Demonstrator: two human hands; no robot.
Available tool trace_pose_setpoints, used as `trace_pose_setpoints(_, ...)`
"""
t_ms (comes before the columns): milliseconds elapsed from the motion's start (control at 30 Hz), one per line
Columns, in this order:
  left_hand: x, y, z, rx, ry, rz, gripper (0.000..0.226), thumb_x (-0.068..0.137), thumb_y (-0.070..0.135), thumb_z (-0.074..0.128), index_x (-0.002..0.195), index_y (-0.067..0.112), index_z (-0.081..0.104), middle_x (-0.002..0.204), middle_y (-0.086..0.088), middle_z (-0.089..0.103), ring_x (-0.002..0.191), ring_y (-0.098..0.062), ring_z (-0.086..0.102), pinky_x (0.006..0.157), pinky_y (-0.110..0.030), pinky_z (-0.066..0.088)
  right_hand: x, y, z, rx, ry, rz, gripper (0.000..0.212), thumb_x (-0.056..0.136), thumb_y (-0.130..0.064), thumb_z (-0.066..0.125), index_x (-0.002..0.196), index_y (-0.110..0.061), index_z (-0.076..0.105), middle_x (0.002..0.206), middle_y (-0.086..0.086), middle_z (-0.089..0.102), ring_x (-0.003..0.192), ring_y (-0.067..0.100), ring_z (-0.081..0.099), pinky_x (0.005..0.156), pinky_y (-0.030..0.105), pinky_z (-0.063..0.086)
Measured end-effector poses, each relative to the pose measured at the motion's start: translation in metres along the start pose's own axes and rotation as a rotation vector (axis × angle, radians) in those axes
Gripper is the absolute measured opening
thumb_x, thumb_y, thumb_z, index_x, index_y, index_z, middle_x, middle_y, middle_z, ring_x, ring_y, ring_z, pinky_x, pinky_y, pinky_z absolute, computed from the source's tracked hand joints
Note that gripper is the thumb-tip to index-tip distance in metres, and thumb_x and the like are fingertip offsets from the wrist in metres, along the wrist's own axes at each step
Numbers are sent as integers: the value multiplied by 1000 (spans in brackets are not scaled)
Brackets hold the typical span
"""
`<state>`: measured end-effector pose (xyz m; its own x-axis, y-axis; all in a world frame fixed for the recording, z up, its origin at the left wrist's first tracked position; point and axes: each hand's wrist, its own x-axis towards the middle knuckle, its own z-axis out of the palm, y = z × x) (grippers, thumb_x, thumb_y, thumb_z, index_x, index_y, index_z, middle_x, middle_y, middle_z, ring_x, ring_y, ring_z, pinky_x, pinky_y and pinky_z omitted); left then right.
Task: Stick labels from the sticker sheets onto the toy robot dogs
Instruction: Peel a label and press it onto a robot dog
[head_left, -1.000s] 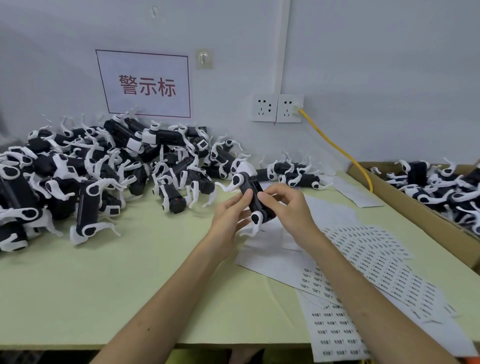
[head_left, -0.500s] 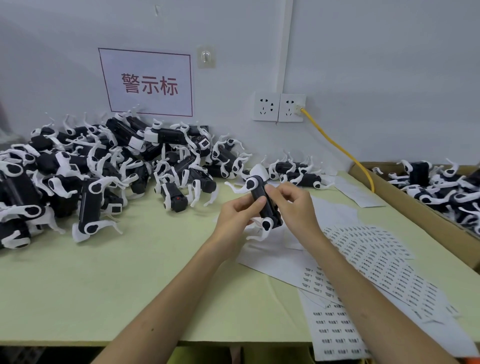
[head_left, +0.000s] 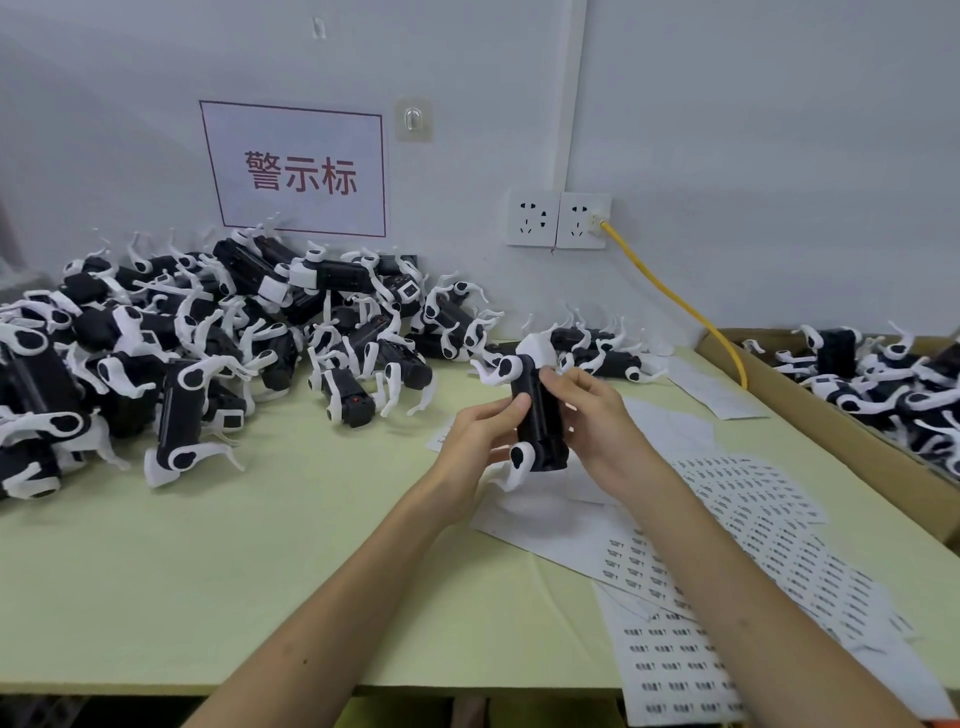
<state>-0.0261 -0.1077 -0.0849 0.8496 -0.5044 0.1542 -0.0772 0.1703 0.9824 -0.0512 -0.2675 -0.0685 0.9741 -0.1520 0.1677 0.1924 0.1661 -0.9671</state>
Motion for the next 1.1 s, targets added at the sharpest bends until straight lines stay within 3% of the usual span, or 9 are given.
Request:
trace_pose_setpoints(100,0,0,-1,-5,-15,-22,44,108,36,47,123,2,71,118,-21,74,114,-39,68,108,-54,48,0,-3,-1,72,-39,51,29,77,-36,76,72,-21,52,78,-2,64,68,15,56,67,28,43)
trace_pose_setpoints(200,1,-1,-2,-18,-36,-26,45,109,37,42,118,7,74,106,-10,77,92,-22,73,71,-26,54,0,-2,-1,129,-65,74,26,83,-34,71,73,-21,50,79,-3,64,71,16,55,68,29,42)
trace_pose_setpoints(267,0,-1,-2,-46,-48,-30,43,110,37,40,114,10,74,100,-5,78,84,-16,74,62,-17,51,0,-2,-1,122,-65,69,26,84,-34,69,74,-21,49,82,0,59,71,16,52,67,29,41)
trace_pose_setpoints(400,2,-1,-3,-166,-104,-54,50,109,41,36,127,8,69,119,-12,74,105,-27,72,95,-37,55,-1,-1,1,98,-54,40,27,84,-36,69,78,-19,49,75,-1,50,65,14,43,61,26,37)
trace_pose_setpoints(533,4,0,-7,-284,-53,-77,48,109,43,37,131,12,67,117,-11,74,105,-22,71,96,-37,54,-3,0,4,-6,-116,-31,23,85,-31,70,80,-17,53,76,-1,55,67,12,50,64,23,45)
trace_pose_setpoints(667,6,1,-11,-389,25,-100,46,109,47,38,114,27,79,122,-6,74,109,-19,71,97,-38,54,-4,0,7,-7,-198,-44,8,94,-7,63,94,-14,61,92,1,63,83,16,66,77,34,58)
trace_pose_setpoints(867,5,2,-7,-338,31,-90,51,108,52,37,107,30,83,122,-4,75,114,-19,71,106,-41,50,-3,1,7,-53,-108,-45,10,90,-10,71,95,-14,63,91,5,63,85,24,63,86,50,48)
trace_pose_setpoints(1000,4,0,-6,-248,50,-57,50,103,49,48,127,12,70,126,-14,73,117,-29,70,115,-47,44,-4,6,13,-306,-26,-92,28,77,-39,78,93,-22,62,91,-4,65,74,13,62,66,27,47)
trace_pose_setpoints(1100,2,0,-5,-164,89,-51,44,102,43,58,127,9,70,123,-10,75,112,-22,68,109,-39,47,-3,11,14,-370,48,-146,32,78,-46,79,92,-21,63,92,-2,65,65,2,62,57,16,46)
